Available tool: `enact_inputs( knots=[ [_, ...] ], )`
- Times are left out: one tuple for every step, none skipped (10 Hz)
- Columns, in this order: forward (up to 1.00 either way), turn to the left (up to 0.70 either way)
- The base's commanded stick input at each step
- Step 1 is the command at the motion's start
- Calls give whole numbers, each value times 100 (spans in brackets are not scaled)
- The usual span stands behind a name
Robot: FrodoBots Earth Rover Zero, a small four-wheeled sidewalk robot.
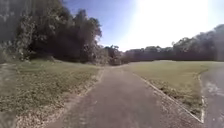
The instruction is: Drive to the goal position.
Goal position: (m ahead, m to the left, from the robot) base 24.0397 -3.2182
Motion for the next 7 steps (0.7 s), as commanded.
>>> enact_inputs(
  knots=[
    [50, 0],
    [50, 0],
    [50, 0],
    [50, 0],
    [50, 0],
    [50, 0],
    [50, 0]
  ],
)
